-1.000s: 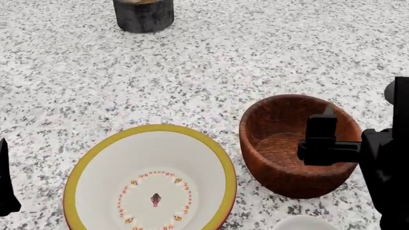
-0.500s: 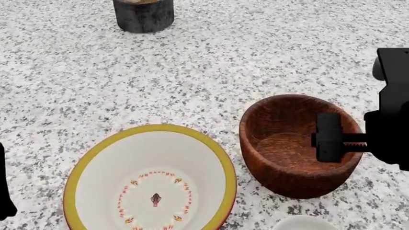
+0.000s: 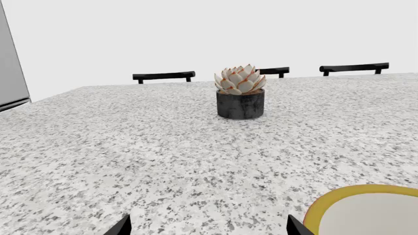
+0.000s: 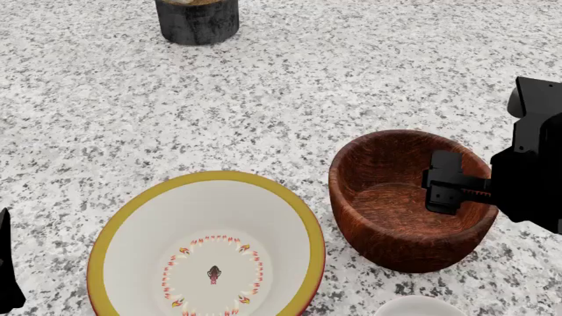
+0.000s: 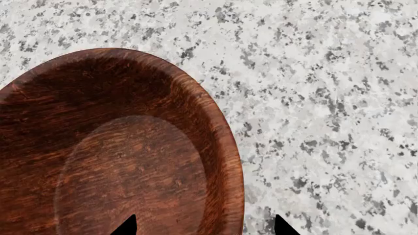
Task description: Stack the bowls from largest to smallest.
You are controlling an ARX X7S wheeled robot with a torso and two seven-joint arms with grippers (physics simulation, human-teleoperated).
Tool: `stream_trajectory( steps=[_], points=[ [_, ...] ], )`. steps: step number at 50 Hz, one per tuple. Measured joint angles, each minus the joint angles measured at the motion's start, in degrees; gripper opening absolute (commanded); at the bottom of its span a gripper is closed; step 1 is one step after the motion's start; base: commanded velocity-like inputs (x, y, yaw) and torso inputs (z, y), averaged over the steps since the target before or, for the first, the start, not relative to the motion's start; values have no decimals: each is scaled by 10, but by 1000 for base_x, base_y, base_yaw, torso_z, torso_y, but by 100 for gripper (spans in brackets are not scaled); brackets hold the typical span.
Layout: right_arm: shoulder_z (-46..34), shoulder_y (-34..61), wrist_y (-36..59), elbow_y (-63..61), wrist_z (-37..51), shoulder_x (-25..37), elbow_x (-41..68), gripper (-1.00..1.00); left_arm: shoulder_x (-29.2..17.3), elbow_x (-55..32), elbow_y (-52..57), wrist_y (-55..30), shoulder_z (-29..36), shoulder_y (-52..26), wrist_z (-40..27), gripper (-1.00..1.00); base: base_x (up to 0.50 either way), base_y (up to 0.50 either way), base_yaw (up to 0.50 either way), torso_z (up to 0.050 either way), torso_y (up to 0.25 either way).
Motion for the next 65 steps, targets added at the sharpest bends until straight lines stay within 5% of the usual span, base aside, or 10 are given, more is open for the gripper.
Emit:
stream_trajectory(
  steps=[13,14,37,65],
  points=[
    [-23,-7,-41,38,-37,-18,-19,100,0,-18,5,-5,-12,2,-2,100,0,0,0,0,0],
    [-22,-8,-43,36,-36,-18,-18,-100,0,-19,5,-6,-12,2,-2,100,0,0,0,0,0],
    [116,7,-20,-114,115,24,129,-100,0,-22,-4,1,-11,3,-5,100,0,0,0,0,0],
    [126,-10,18,-187,196,-127,240,-100,-5,-42,-1,-2,-20,-3,-10,100,0,0,0,0,0]
  ],
)
